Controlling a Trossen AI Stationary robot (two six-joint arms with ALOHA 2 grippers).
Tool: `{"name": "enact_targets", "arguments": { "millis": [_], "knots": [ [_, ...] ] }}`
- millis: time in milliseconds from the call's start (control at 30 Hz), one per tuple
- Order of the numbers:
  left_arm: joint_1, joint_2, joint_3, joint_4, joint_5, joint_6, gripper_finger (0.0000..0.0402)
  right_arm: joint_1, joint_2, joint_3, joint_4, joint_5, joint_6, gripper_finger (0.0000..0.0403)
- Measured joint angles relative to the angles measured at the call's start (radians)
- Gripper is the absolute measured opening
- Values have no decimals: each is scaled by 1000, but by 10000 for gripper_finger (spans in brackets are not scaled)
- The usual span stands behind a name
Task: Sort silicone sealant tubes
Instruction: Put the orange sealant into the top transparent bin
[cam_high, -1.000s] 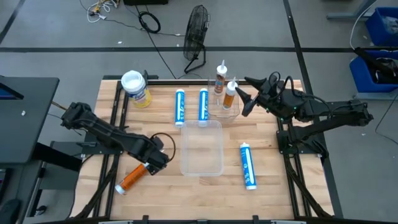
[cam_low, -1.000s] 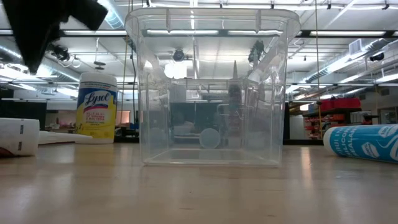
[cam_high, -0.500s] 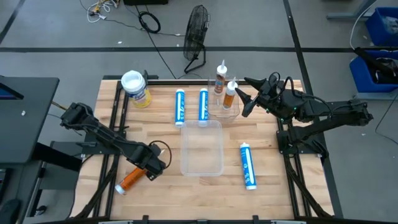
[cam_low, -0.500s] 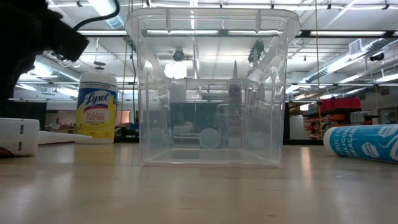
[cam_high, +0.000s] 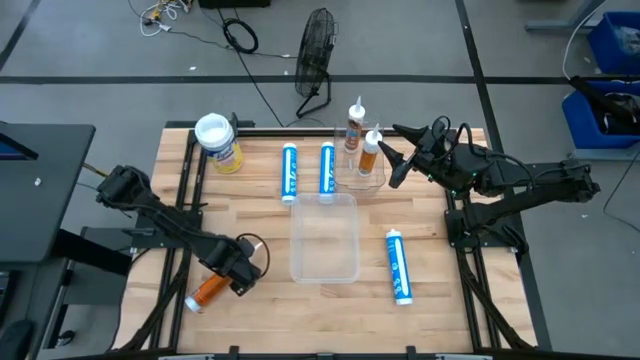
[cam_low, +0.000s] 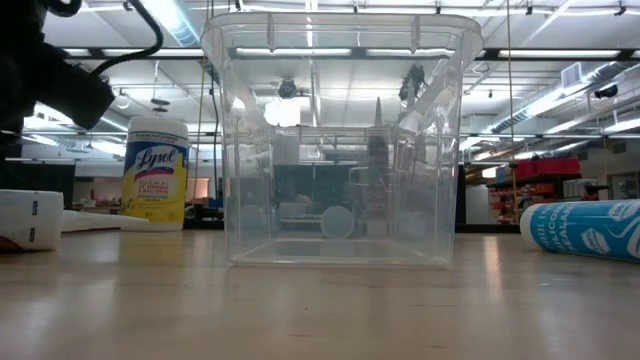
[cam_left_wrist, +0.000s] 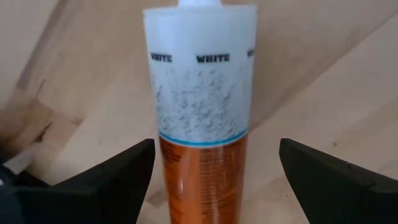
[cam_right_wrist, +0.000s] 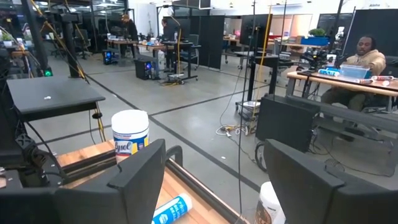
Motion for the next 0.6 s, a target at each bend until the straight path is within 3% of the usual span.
{"name": "enact_targets", "arguments": {
  "millis": [367, 600],
  "knots": [
    [-48, 0, -68, 129, 33, -49, 343, 0, 0, 0, 0, 0, 2, 275],
    [-62, 0, -68, 150, 13, -50, 269, 0, 0, 0, 0, 0, 18, 275]
  ]
}}
